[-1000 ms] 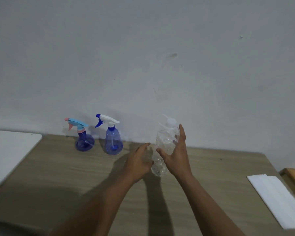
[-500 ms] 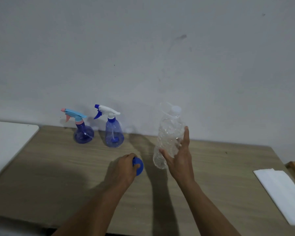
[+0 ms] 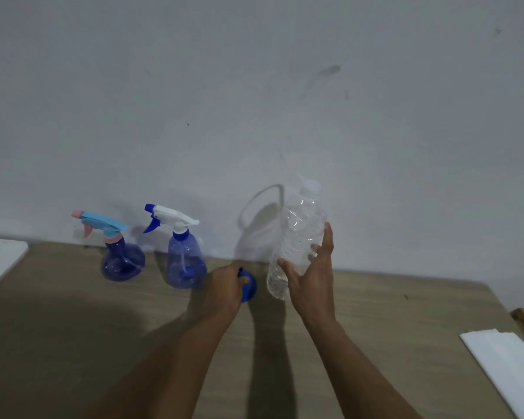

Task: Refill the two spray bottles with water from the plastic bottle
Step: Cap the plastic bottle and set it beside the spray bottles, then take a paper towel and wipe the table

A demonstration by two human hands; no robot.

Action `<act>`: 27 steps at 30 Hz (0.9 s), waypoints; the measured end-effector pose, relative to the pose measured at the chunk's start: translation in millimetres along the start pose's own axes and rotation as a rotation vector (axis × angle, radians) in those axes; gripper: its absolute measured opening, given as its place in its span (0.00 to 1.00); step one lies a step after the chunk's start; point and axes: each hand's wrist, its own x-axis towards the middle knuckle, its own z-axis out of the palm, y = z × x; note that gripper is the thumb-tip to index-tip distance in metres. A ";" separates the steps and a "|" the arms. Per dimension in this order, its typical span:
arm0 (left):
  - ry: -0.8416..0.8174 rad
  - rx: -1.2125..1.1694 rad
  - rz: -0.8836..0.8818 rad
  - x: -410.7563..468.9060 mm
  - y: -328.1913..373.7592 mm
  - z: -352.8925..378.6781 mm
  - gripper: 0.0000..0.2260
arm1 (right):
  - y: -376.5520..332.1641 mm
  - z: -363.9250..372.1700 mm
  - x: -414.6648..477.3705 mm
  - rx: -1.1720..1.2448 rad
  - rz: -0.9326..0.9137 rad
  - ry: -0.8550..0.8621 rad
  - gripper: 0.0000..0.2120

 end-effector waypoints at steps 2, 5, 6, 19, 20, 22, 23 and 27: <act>0.013 -0.028 0.008 11.8 0.0 5.0 0.10 | 2.1 1.8 3.9 -0.012 -0.005 0.013 0.53; 0.037 -0.040 -0.004 21.1 1.0 8.2 0.10 | 2.4 4.1 6.8 -0.015 0.015 0.021 0.54; 0.043 -0.048 -0.008 23.1 0.7 9.2 0.11 | 2.5 4.6 7.1 -0.018 0.019 0.027 0.55; 0.112 -0.179 0.222 -38.7 3.6 -24.6 0.13 | -11.5 -34.8 -38.4 -0.335 0.222 -0.023 0.37; 0.062 -0.124 0.277 -44.9 5.8 -31.4 0.12 | -14.3 -40.7 -46.0 -0.395 0.248 -0.036 0.34; -0.041 -0.055 0.396 -52.9 14.2 -46.4 0.12 | -21.0 -53.7 -61.3 -0.488 0.306 -0.049 0.29; -0.082 -0.045 0.458 -54.5 20.2 -51.8 0.12 | -24.2 -60.7 -69.9 -0.519 0.331 -0.044 0.28; -0.220 0.024 0.682 -65.5 56.4 -60.4 0.16 | -37.1 -94.9 -105.9 -0.636 0.397 0.000 0.25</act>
